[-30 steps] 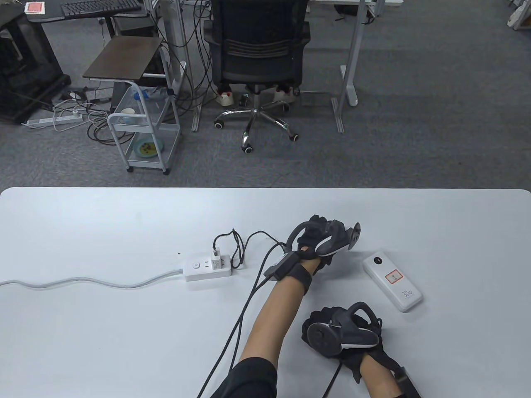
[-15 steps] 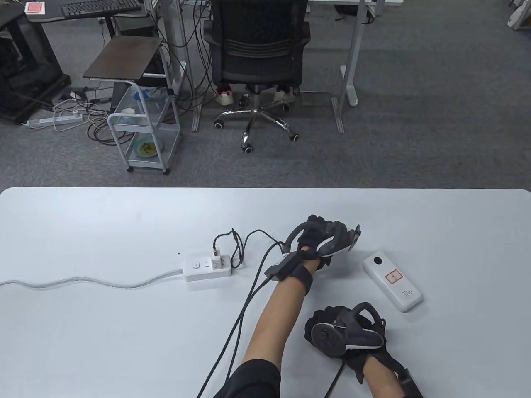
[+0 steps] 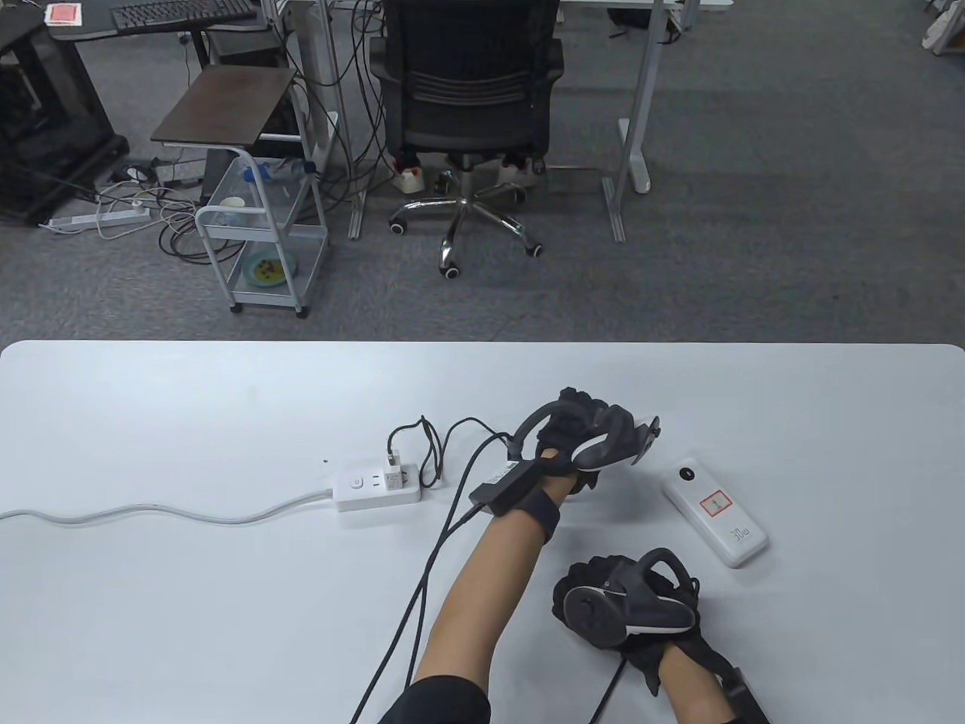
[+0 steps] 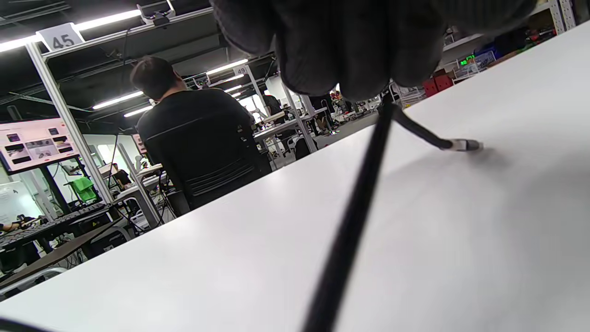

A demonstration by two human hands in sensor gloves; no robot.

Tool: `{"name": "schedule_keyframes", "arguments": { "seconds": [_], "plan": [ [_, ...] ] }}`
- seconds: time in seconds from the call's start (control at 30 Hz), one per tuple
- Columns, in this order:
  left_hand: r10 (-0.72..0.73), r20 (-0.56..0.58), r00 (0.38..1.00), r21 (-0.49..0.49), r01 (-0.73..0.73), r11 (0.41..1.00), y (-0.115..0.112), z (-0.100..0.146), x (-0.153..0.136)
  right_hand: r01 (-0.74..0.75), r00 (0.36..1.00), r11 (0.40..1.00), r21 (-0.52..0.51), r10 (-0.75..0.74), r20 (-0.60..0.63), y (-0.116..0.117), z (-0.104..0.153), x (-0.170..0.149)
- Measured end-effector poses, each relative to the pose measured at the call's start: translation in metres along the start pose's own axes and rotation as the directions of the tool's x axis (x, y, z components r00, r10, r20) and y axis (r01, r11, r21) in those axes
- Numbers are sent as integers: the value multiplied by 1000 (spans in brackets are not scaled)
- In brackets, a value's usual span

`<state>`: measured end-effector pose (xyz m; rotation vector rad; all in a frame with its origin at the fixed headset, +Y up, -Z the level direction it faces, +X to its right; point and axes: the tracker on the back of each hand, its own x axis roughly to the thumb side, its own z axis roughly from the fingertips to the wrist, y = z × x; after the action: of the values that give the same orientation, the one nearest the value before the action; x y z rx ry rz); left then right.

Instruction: Unplug the charger and disconnect the battery pack

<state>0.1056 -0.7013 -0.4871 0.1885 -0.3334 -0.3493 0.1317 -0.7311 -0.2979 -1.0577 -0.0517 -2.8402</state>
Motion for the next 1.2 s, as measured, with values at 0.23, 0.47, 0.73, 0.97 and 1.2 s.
{"name": "schedule_keyframes", "arguments": {
  "seconds": [0.23,0.47,0.73,0.97,1.2],
  "plan": [
    [-23,46,999,35,22,999,22,39,-22,-14,1000,1000,9,13,9,2,-1,3],
    [30,56,998,33,-32,999,26,98,-51,-53,996,998,32,55,-64,5,4,-6],
    [89,29,996,54,-90,994,17,161,-96,-74,988,997,27,77,-131,3,9,-13],
    [105,-49,993,51,-103,993,2,203,-134,-117,984,992,41,122,-132,5,5,-7],
    [221,-77,972,80,-215,973,-7,236,-137,-137,970,989,48,144,-195,0,3,-5]
  ]
}}
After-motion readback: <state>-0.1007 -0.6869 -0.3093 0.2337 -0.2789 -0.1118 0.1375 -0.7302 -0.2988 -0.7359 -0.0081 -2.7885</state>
